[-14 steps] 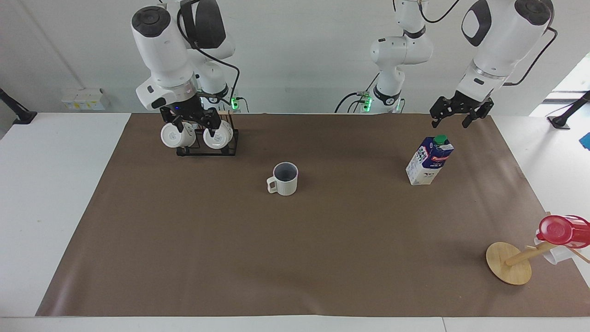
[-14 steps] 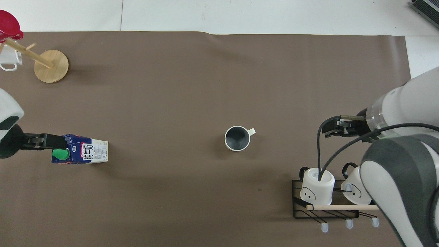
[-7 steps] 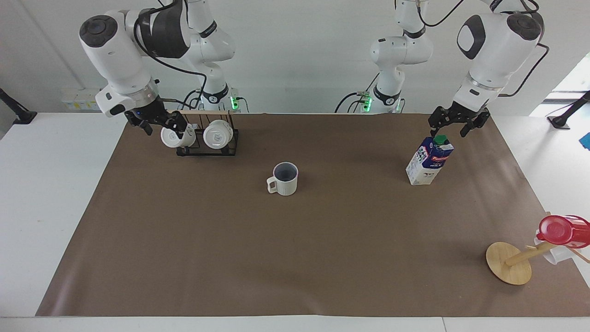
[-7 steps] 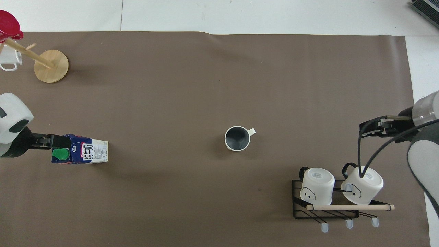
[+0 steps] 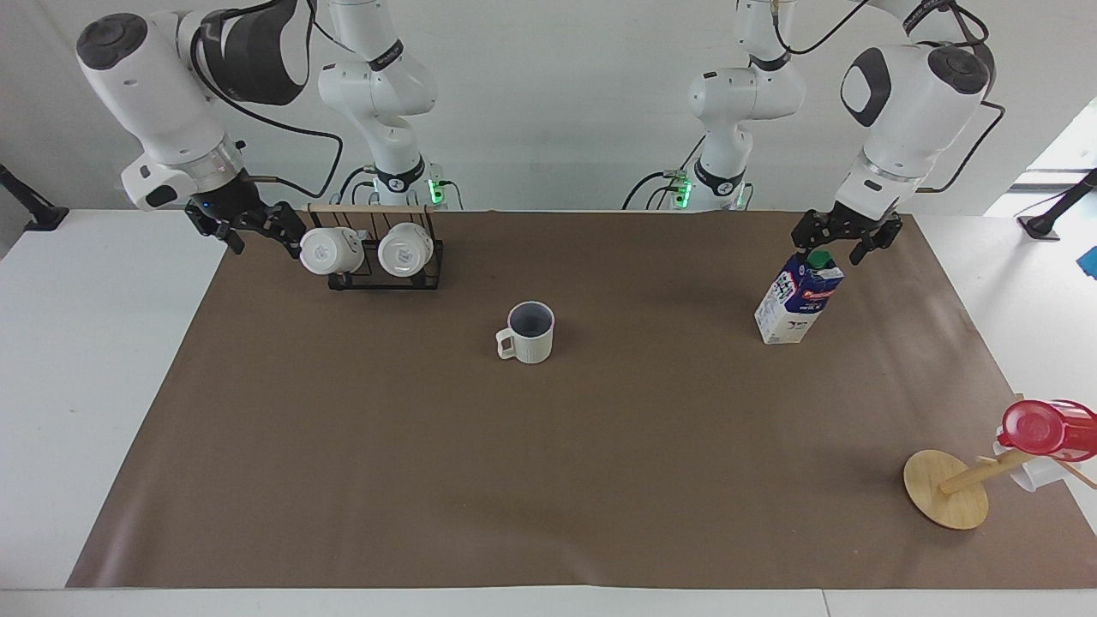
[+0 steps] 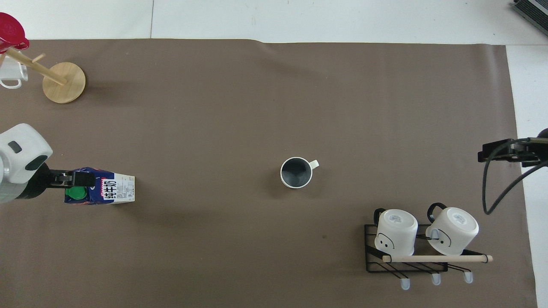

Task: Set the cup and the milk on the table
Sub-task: 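Grasp the milk carton with the left gripper while the right gripper withdraws, then carry the milk carton with the left gripper toward the mug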

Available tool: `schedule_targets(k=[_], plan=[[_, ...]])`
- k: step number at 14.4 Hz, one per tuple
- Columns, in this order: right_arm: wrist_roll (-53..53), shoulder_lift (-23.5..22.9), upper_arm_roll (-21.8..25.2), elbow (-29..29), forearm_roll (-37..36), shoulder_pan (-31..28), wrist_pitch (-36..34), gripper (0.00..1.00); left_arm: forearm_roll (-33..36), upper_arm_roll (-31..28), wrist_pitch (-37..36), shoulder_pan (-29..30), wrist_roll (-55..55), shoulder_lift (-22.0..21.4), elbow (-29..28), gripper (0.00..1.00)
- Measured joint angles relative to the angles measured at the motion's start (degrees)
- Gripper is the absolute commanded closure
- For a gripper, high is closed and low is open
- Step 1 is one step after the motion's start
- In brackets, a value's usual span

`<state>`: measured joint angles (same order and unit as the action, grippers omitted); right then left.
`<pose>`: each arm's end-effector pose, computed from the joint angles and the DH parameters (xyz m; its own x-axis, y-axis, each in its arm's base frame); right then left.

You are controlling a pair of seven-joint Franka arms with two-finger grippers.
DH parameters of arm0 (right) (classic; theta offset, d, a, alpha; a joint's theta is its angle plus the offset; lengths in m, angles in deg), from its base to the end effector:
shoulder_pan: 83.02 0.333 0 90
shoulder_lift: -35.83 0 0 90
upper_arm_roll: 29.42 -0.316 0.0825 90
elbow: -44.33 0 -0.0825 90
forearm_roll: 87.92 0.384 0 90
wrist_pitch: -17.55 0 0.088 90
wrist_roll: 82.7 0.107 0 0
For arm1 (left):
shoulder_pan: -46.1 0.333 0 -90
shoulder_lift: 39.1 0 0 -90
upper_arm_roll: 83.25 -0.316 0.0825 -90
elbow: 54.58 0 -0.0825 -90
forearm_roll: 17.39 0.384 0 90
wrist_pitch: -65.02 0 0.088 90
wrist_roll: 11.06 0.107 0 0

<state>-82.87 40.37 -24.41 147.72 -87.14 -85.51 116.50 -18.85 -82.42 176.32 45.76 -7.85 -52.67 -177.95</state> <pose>0.5330 -0.0704 0.5700 0.9916 -0.1294 0.0015 -0.1294 -0.9914 -0.0204 0.4859 -0.0120 0.5024 0.9974 -0.0668 0.0272 -0.0673 -0.9975 0.0191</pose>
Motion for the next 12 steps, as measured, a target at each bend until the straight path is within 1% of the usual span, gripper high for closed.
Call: schedule_targets(k=[5,9,12], plan=[[0.0,0.1,-0.5,-6.6,0.1,0.0,-0.8,0.00,0.0,0.0,4.3,0.0,0.0,-0.1,-4.0,0.00],[0.0,0.2,-0.6,-13.7,0.1,0.1,-7.2,0.00,0.0,0.0,6.2,0.0,0.1,-0.1,-5.2,0.00],[-0.1,0.3,-0.9,-14.4,-0.7,0.8,-8.2,0.00,0.0,0.1,6.3,0.0,0.1,-0.1,-5.2,0.00]])
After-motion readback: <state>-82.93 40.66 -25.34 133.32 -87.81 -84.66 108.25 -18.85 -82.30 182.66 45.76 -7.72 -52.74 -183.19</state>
